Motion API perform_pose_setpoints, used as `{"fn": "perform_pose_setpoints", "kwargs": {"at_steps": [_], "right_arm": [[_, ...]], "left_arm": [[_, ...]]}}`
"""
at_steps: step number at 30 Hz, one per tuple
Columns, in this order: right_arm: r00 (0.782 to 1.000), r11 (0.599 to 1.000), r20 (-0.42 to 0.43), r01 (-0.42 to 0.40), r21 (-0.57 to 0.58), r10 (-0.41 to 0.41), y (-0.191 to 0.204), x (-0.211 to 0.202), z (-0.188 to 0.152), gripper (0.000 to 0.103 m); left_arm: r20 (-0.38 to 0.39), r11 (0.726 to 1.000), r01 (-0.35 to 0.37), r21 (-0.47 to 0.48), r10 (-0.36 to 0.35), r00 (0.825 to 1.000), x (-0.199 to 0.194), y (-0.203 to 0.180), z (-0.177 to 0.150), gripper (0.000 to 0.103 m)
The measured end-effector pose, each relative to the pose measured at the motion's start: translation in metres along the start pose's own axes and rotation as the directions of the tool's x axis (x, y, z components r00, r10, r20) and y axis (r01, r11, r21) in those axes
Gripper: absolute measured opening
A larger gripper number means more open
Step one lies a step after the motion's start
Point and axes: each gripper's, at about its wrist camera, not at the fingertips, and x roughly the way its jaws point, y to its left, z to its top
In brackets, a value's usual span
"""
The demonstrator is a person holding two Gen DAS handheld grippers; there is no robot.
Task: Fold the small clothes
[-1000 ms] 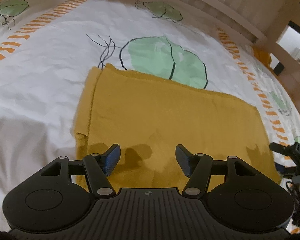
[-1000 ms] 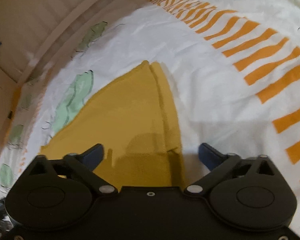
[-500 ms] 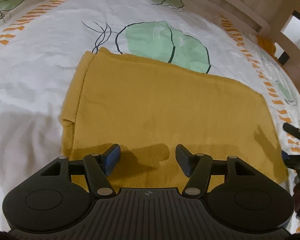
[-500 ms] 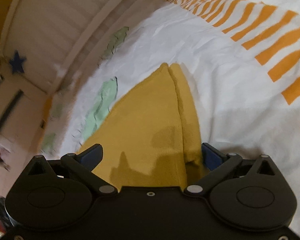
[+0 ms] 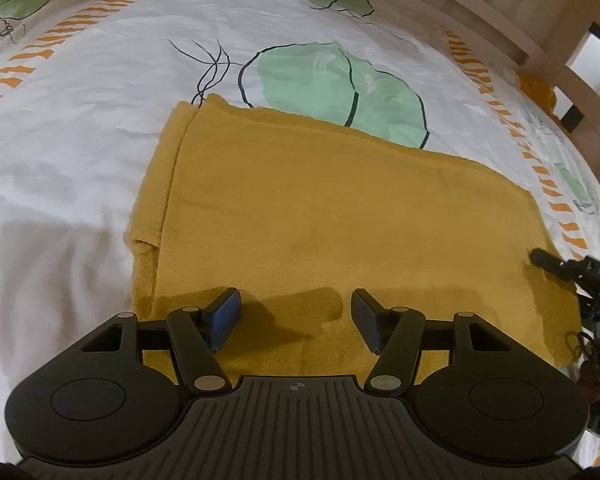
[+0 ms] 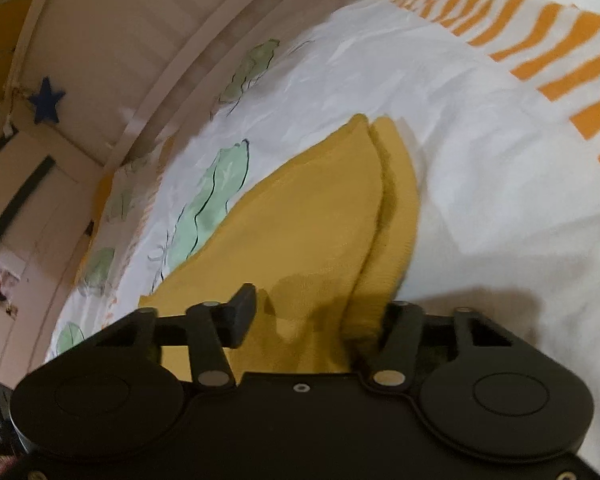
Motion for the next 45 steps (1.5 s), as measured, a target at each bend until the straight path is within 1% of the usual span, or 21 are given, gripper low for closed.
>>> {"fn": "perform_pose_setpoints", "kwargs": {"at_steps": [2, 4, 5, 9, 13, 14, 19, 23, 25, 27, 29, 31, 32, 33, 35, 36, 37, 39, 40, 43, 45], "right_arm": [[1.0, 1.0, 0.002, 0.021, 0.011, -0.021, -0.003, -0.001, 0.0, 0.036], [1.0, 0.999, 0.003, 0.03, 0.01, -0.03, -0.004, -0.003, 0.001, 0.03], [0.999, 0.999, 0.004, 0.04, 0.004, -0.04, -0.002, -0.003, 0.001, 0.029], [0.995, 0.994, 0.001, 0.102, -0.05, -0.102, 0.011, -0.001, 0.001, 0.03], [0.992, 0.99, -0.006, 0.124, -0.068, -0.125, 0.015, -0.002, 0.0, 0.033], [0.992, 0.99, -0.006, 0.122, -0.065, -0.123, 0.014, -0.002, 0.0, 0.035], [0.995, 0.995, -0.006, 0.098, -0.028, -0.098, 0.007, -0.002, 0.0, 0.035], [0.997, 0.998, -0.007, 0.071, -0.002, -0.071, 0.002, -0.002, 0.0, 0.035], [0.999, 0.998, -0.008, 0.05, 0.025, -0.05, -0.003, -0.003, 0.001, 0.036], [1.0, 0.998, -0.009, 0.019, 0.058, -0.018, -0.008, -0.004, 0.001, 0.043], [1.0, 0.997, -0.01, -0.009, 0.078, 0.01, -0.011, -0.005, 0.002, 0.047], [1.0, 0.998, -0.018, -0.013, 0.062, 0.014, -0.008, -0.005, 0.002, 0.053], [1.0, 0.999, -0.019, -0.014, 0.051, 0.015, -0.007, -0.005, 0.003, 0.058], [1.0, 0.999, -0.019, -0.017, 0.037, 0.018, -0.003, -0.005, 0.003, 0.062], [1.0, 1.0, -0.015, -0.014, 0.009, 0.014, 0.007, -0.002, 0.001, 0.073], [1.0, 1.0, -0.012, -0.007, -0.013, 0.007, 0.012, -0.002, -0.001, 0.076], [1.0, 0.999, -0.01, 0.007, -0.039, -0.007, 0.017, -0.002, -0.002, 0.076], [0.999, 0.995, -0.004, 0.039, -0.087, -0.04, 0.024, -0.001, -0.006, 0.076], [0.999, 0.994, -0.002, 0.047, -0.1, -0.047, 0.026, -0.001, -0.007, 0.076], [0.999, 0.997, -0.01, 0.032, -0.067, -0.032, 0.022, -0.001, -0.005, 0.076], [1.0, 1.0, -0.019, 0.01, -0.01, -0.01, 0.014, -0.003, -0.001, 0.071]], "left_arm": [[0.002, 1.0, -0.003, -0.004, 0.003, 1.0, 0.0, 0.002, 0.001, 0.059], [0.003, 1.0, -0.011, -0.003, 0.011, 1.0, 0.002, 0.003, 0.003, 0.059], [0.002, 1.0, -0.025, 0.0, 0.025, 1.0, 0.003, 0.003, 0.004, 0.059], [-0.01, 0.997, -0.072, 0.037, 0.072, 0.997, 0.009, 0.001, 0.004, 0.059], [-0.006, 0.99, -0.108, 0.091, 0.109, 0.994, 0.014, -0.005, 0.0, 0.059], [-0.004, 0.988, -0.115, 0.101, 0.116, 0.993, 0.014, -0.006, -0.001, 0.06], [0.004, 0.981, -0.145, 0.132, 0.145, 0.989, 0.016, -0.012, -0.003, 0.063], [0.012, 0.979, -0.161, 0.125, 0.161, 0.987, 0.017, -0.016, -0.005, 0.066], [0.015, 0.98, -0.171, 0.098, 0.17, 0.985, 0.017, -0.017, -0.006, 0.067], [0.017, 0.981, -0.176, 0.079, 0.175, 0.984, 0.017, -0.017, -0.005, 0.067], [0.019, 0.983, -0.176, 0.06, 0.175, 0.984, 0.017, -0.016, -0.006, 0.067], [0.016, 0.985, -0.167, 0.043, 0.167, 0.986, 0.016, -0.014, -0.006, 0.067], [0.014, 0.986, -0.161, 0.042, 0.161, 0.987, 0.016, -0.014, -0.006, 0.067], [0.007, 0.987, -0.155, 0.052, 0.154, 0.988, 0.016, -0.014, -0.005, 0.067], [-0.012, 0.985, -0.15, 0.083, 0.151, 0.988, 0.017, -0.014, -0.002, 0.067], [-0.017, 0.986, -0.148, 0.08, 0.15, 0.989, 0.016, -0.014, -0.001, 0.066], [-0.019, 0.987, -0.148, 0.066, 0.15, 0.989, 0.015, -0.013, 0.0, 0.066], [-0.017, 0.988, -0.151, 0.033, 0.151, 0.988, 0.011, -0.01, 0.003, 0.059], [-0.015, 0.988, -0.152, 0.019, 0.152, 0.988, 0.009, -0.009, 0.004, 0.058], [0.007, 0.986, -0.168, 0.008, 0.168, 0.986, 0.001, -0.005, 0.01, 0.058], [0.03, 0.98, -0.195, 0.023, 0.194, 0.98, -0.006, -0.005, 0.015, 0.058]]}}
